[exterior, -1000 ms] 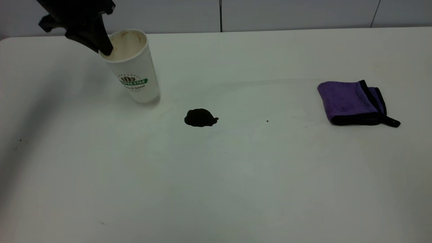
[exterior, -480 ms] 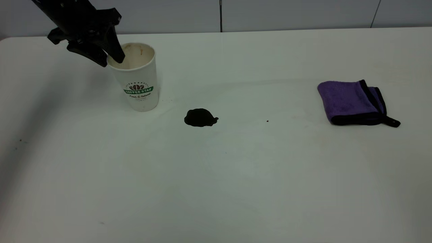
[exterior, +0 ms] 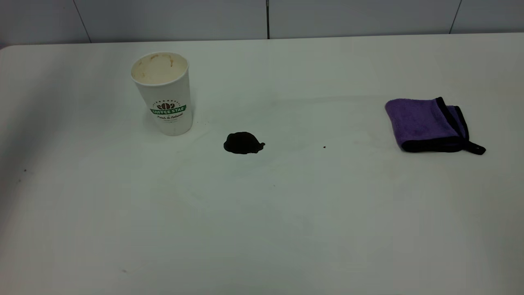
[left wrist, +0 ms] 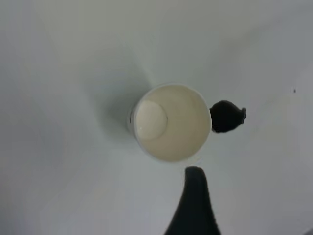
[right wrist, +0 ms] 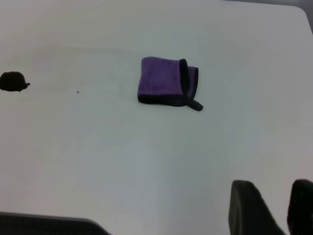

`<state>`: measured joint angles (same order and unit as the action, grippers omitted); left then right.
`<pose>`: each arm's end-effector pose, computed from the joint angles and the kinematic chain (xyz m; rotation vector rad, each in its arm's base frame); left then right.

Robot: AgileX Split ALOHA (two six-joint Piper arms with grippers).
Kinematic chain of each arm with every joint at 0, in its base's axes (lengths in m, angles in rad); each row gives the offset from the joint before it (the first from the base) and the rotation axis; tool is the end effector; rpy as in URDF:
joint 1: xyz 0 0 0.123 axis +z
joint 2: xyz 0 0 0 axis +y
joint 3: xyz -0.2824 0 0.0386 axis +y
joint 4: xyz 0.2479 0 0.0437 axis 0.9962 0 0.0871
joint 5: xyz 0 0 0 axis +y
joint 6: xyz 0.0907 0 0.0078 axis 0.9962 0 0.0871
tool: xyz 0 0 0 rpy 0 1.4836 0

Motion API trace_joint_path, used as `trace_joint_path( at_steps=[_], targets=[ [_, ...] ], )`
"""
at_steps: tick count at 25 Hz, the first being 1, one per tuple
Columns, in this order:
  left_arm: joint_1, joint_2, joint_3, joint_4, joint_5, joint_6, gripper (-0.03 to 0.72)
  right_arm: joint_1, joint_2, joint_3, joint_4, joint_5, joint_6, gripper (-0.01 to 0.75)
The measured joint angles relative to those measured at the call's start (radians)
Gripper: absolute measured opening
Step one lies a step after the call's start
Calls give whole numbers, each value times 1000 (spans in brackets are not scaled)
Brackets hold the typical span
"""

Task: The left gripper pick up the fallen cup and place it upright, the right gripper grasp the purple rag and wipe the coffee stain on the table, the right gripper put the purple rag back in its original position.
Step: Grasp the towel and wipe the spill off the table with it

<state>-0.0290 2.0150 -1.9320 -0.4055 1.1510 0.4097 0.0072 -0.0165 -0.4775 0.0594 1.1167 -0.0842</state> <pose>0.4431 -0.0457 0.3081 0.4594 2.5832 -0.4229 -0.0073 0.0048 0.2665 -0.1007 2.1025 0.0256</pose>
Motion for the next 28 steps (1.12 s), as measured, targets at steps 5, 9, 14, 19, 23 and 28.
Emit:
trace_joint_path(
  at_steps=[5,9,14,19,23,28],
  targets=[
    [0,-146,-1,101,20,-72,556,0,0,0,0,0,0,239],
    [0,-273,25,164,20,-150,514,0,0,0,0,0,0,239],
    [0,-483,187,197,20,-202,507,0,0,0,0,0,0,239],
    [0,-727,393,197,21,-208,505,0,0,0,0,0,0,239],
    [0,-889,481,197,21,-209,505,0,0,0,0,0,0,239],
    [0,-1096,682,197,21,-265,505,0,0,0,0,0,0,239]
  ],
)
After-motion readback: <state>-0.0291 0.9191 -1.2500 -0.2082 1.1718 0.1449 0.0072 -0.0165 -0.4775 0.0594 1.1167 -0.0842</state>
